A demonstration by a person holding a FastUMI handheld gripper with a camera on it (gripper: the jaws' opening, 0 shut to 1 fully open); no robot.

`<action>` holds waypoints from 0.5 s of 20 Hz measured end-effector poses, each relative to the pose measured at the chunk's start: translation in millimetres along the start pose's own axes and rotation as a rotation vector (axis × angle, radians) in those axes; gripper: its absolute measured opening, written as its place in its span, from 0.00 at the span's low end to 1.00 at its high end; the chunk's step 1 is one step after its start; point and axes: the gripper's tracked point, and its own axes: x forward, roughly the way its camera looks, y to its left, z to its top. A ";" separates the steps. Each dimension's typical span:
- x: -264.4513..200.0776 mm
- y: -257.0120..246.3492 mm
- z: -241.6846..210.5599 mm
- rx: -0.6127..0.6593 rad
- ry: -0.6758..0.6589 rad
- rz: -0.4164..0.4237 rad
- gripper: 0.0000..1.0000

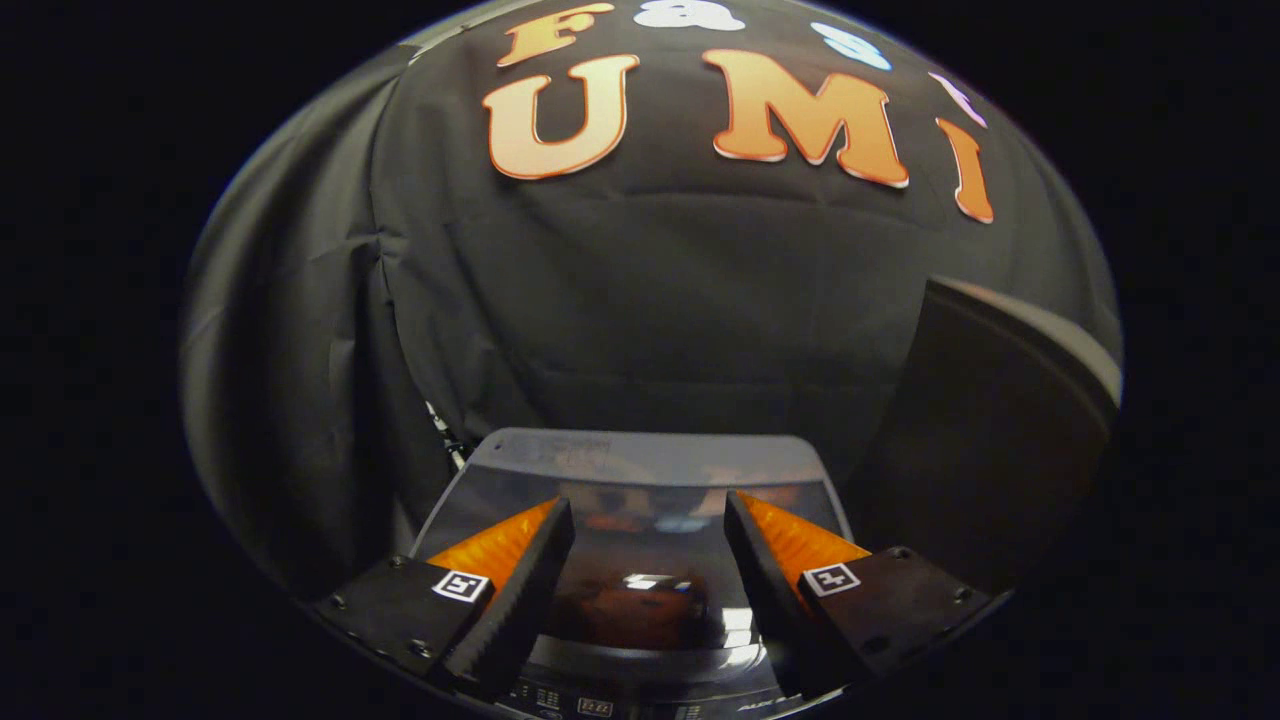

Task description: Put the clothes into the washing machine and then close the washing machine lid.

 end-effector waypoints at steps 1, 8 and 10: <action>5.2 3.5 -8.4 0.001 0.016 0.009 0.98; -38.3 9.3 61.1 -0.034 -0.081 0.049 0.98; -71.1 6.2 103.2 -0.053 -0.157 0.059 0.98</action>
